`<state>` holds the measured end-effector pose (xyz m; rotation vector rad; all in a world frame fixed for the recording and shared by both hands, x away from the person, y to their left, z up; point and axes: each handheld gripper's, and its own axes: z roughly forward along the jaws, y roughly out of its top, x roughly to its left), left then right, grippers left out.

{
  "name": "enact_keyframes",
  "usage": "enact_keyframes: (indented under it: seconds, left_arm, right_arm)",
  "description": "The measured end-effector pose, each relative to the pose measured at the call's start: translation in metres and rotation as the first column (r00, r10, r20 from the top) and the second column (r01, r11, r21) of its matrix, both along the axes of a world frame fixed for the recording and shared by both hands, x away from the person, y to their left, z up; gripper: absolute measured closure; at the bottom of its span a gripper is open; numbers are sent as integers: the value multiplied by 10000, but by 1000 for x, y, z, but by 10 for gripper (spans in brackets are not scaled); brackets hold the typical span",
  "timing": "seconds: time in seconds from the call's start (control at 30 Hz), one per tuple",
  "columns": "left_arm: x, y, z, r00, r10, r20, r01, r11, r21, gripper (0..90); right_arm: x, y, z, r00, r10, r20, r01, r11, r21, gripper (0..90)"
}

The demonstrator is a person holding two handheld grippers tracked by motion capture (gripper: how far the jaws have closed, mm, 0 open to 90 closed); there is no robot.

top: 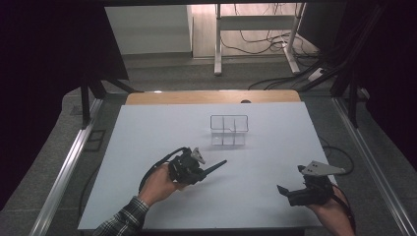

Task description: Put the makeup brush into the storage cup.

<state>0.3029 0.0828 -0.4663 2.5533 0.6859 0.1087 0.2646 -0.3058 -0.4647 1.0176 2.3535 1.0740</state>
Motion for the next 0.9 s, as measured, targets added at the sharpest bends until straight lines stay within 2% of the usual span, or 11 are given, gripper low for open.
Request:
enact_keyframes:
  seconds: [0.33, 0.5, 0.73, 0.83, 0.9]
  left_arm:
    - [-12, 10, 6, 9999, -97, -26, 96, 9997, -238, 743]
    - [-22, 16, 11, 9999, -165, -20, 164, 9988, -459, 743]
    - [-33, 20, 8, 9997, -215, -103, 205, 9959, -879, 743]
    - [-36, 19, 6, 9994, -344, 73, 350, 9943, -1006, 743]
    - [-37, 17, 5, 9990, -453, 52, 456, 9934, -1049, 743]
  right_arm:
    - [-1, 5, 0, 9999, 138, -50, -138, 9999, -23, 0]
    - [-2, 8, 1, 9996, 266, -61, -266, 9996, -115, 0]
    - [-4, 14, 2, 9989, 449, -122, -452, 9988, -188, 0]
    - [-5, 19, 3, 9991, 409, -114, -411, 9991, -144, 0]
    - [-5, 22, 4, 9991, 420, -113, -422, 9989, -181, 0]
